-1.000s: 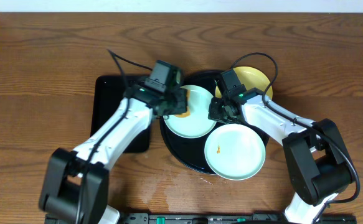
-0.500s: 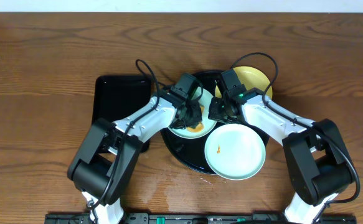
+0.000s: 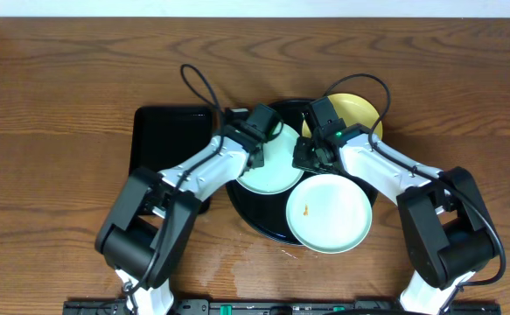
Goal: Clean dirty plates on tray and stack at the side
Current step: 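Scrub the left pale blue plate with the held sponge, then return the sponge to the black rectangular tray with the left gripper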
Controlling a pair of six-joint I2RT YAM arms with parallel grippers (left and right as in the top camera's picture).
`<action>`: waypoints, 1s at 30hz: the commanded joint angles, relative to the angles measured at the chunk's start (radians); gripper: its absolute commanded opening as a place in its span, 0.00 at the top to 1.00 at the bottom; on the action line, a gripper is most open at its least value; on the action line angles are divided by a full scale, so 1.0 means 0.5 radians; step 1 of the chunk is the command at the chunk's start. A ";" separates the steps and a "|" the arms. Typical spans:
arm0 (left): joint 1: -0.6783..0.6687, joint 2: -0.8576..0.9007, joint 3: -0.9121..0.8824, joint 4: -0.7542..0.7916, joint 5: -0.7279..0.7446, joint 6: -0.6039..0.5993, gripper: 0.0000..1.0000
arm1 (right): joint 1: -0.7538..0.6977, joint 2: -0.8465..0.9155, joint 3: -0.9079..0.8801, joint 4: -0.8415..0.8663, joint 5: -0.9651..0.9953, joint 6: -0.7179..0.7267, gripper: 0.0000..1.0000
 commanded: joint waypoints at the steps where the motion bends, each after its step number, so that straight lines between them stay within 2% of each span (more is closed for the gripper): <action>1: 0.018 0.058 -0.016 0.002 -0.683 0.220 0.93 | 0.030 0.032 0.000 0.006 -0.010 -0.007 0.99; 7: 0.005 0.032 0.058 -0.003 -0.883 0.390 0.92 | 0.030 0.032 0.000 0.002 -0.010 -0.007 0.99; 16: 0.058 -0.357 0.127 -0.148 -0.836 0.370 0.92 | 0.030 0.032 0.000 0.001 -0.010 -0.007 0.99; 18: 0.127 -0.476 0.127 -0.246 -0.681 0.341 0.92 | 0.030 0.032 0.000 0.002 -0.010 -0.008 0.99; 20: 0.251 -0.589 0.126 -0.395 -0.451 0.224 0.93 | 0.030 0.032 0.000 0.016 -0.011 -0.064 0.99; 22: 0.397 -0.652 0.126 -0.517 -0.174 0.204 0.93 | 0.026 0.032 0.002 0.035 -0.011 -0.133 0.99; 24: 0.549 -0.663 0.119 -0.612 0.097 0.205 0.93 | 0.021 0.028 0.004 0.087 -0.019 -0.291 0.99; 26: 0.697 -0.656 0.071 -0.640 0.305 0.221 0.93 | 0.015 0.024 0.006 0.135 -0.019 -0.459 0.99; 30: 0.912 -0.629 -0.081 -0.562 0.485 0.275 0.93 | 0.015 0.024 0.014 0.182 -0.019 -0.680 0.99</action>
